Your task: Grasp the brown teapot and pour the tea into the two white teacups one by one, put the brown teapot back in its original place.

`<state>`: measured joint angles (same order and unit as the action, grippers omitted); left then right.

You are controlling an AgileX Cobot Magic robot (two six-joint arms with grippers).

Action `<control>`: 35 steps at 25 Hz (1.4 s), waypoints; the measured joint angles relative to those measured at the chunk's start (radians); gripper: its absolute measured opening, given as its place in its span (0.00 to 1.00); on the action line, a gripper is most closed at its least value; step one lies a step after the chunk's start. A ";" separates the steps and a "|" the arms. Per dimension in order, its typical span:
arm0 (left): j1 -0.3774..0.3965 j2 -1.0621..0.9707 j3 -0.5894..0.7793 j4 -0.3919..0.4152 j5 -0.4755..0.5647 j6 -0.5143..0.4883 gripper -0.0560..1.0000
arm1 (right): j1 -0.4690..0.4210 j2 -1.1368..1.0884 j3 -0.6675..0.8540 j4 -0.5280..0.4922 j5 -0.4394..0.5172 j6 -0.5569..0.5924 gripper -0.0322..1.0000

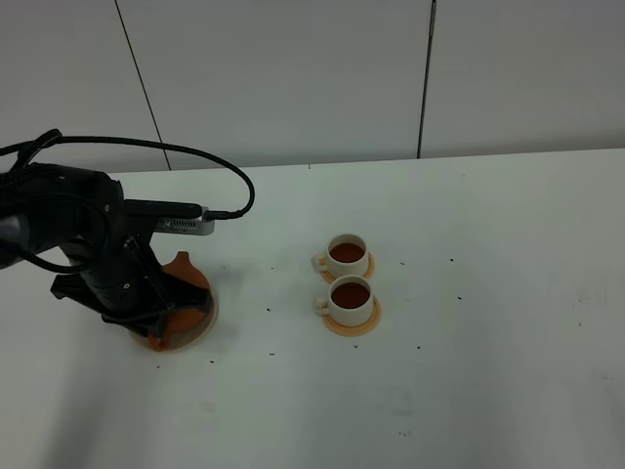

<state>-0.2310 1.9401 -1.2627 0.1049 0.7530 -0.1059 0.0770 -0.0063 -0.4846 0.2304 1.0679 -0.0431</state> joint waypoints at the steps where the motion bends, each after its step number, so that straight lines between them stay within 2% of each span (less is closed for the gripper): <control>1: 0.000 0.000 0.000 0.001 0.007 0.000 0.22 | 0.000 0.000 0.000 0.000 0.000 0.000 0.26; 28: 0.000 0.018 0.000 0.019 0.027 -0.002 0.22 | 0.000 0.000 0.000 0.000 0.000 0.000 0.26; 31: 0.000 -0.004 0.000 0.020 0.013 -0.002 0.26 | 0.000 0.000 0.000 0.000 0.000 0.000 0.26; 35: 0.000 -0.037 0.000 0.023 0.007 -0.002 0.40 | 0.000 0.000 0.000 0.000 0.000 0.000 0.26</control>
<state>-0.2310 1.9028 -1.2627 0.1277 0.7601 -0.1077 0.0770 -0.0063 -0.4846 0.2304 1.0679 -0.0431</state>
